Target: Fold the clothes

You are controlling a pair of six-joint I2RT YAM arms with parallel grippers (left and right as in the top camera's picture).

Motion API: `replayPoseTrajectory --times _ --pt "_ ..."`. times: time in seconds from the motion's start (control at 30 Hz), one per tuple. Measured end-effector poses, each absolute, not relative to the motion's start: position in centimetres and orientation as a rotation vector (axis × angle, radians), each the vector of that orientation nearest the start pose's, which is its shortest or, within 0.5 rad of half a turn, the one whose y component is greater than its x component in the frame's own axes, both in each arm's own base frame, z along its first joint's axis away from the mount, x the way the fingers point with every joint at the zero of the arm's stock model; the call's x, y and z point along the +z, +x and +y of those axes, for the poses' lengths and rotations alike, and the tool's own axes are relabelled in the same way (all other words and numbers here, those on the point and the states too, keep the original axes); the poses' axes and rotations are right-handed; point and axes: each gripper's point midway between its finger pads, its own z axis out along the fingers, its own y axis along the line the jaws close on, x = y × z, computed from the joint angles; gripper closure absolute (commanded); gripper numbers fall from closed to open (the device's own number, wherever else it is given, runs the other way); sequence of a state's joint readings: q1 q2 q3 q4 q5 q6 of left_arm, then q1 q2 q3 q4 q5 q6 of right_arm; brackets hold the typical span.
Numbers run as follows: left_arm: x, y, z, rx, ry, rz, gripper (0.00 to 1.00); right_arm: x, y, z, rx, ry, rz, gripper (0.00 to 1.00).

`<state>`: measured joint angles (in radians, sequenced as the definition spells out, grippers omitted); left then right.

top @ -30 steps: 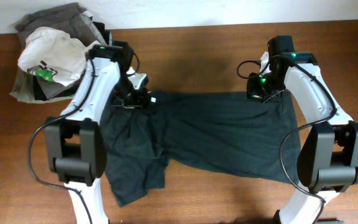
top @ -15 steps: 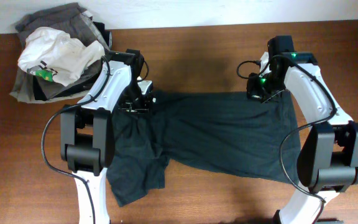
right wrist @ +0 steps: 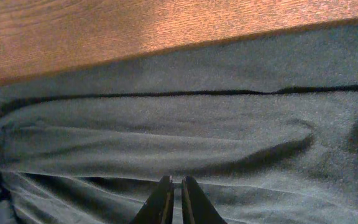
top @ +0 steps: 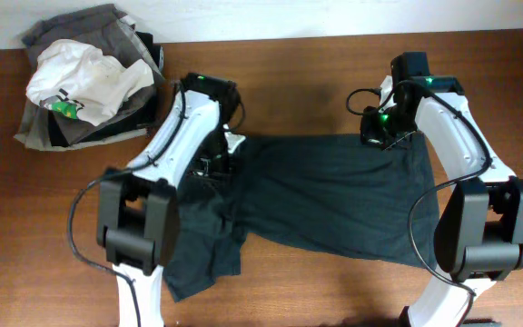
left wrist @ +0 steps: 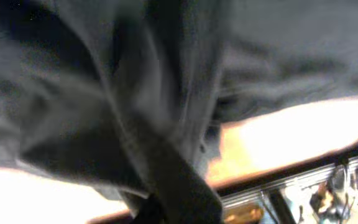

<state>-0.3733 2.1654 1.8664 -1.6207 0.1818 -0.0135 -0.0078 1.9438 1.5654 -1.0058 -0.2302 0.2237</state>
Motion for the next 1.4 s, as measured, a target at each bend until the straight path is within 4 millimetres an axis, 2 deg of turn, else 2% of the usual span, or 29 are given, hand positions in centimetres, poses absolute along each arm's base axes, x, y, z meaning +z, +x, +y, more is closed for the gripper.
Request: replayPoseTrajectory --times 0.07,0.17,0.2,0.27,0.33,0.43,0.47,0.5,0.53,0.57,0.6,0.67,0.77,0.8,0.93,0.97,1.07,1.1,1.23,1.4 --pt "9.9 29.4 -15.4 -0.186 0.604 3.466 0.78 8.7 41.1 3.6 0.369 0.311 2.943 0.89" --pt "10.2 29.0 -15.4 -0.186 0.617 3.478 0.78 8.7 41.1 3.6 0.369 0.311 2.943 0.89" --pt "10.3 28.9 -15.5 -0.208 0.632 3.480 0.72 8.7 41.1 3.6 0.369 0.311 2.943 0.89" --pt "10.5 28.4 -16.3 -0.302 0.689 3.479 0.26 8.7 41.1 3.6 0.369 0.311 2.943 0.88" --pt "10.6 28.0 -17.1 -0.350 0.754 3.464 0.25 8.7 41.1 3.6 0.369 0.311 2.943 0.85" --pt "10.5 27.8 -18.1 -0.348 0.801 3.437 0.30 8.7 41.1 3.6 0.369 0.309 2.942 0.86" --pt "10.3 28.2 -18.4 -0.334 0.796 3.417 0.38 8.7 41.1 3.6 0.370 0.310 2.942 0.91" --pt "10.1 29.0 -18.5 -0.324 0.764 3.394 0.54 8.7 41.1 3.6 0.371 0.310 2.942 0.96" --pt "9.8 30.4 -18.6 -0.335 0.728 3.346 0.76 8.7 41.1 3.6 0.371 0.308 2.941 0.96" --pt "9.8 32.3 -18.5 -0.346 0.665 3.286 0.92 8.8 41.2 3.6 0.373 0.308 2.937 0.96" --pt "9.8 34.6 -17.7 -0.363 0.581 3.229 0.99 8.8 41.4 3.6 0.371 0.298 2.933 0.96" --pt "9.8 37.0 -15.0 -0.367 0.420 3.202 0.99 8.8 41.5 3.6 0.368 0.280 2.926 0.96" --pt "9.0 38.3 -10.6 -0.358 0.226 3.233 0.99 8.4 42.0 3.2 0.335 0.275 2.920 0.96" --pt "8.4 38.4 -10.1 -0.355 0.199 3.250 0.99 7.8 41.9 3.0 0.327 0.284 2.932 0.96" --pt "6.0 37.9 -10.3 -0.356 0.199 3.324 0.99 5.1 41.3 2.1 0.305 0.341 3.009 0.96" --pt "5.2 37.7 -10.6 -0.355 0.209 3.345 0.99 3.9 41.0 1.4 0.290 0.374 3.038 0.96" --pt "3.7 37.3 -11.0 -0.353 0.214 3.388 0.99 2.3 40.5 -0.1 0.272 0.437 3.074 0.96" --pt "2.5 37.0 -11.0 -0.351 0.210 3.421 0.99 1.5 40.2 -1.3 0.256 0.481 3.088 0.96" --pt "1.0 37.2 -10.2 -0.287 0.156 3.447 0.99 0.5 40.1 -3.1 0.248 0.552 3.091 0.96" --pt "0.1 37.4 -8.5 -0.238 0.041 3.473 0.96 0.0 40.1 -3.3 0.274 0.577 3.096 0.96"
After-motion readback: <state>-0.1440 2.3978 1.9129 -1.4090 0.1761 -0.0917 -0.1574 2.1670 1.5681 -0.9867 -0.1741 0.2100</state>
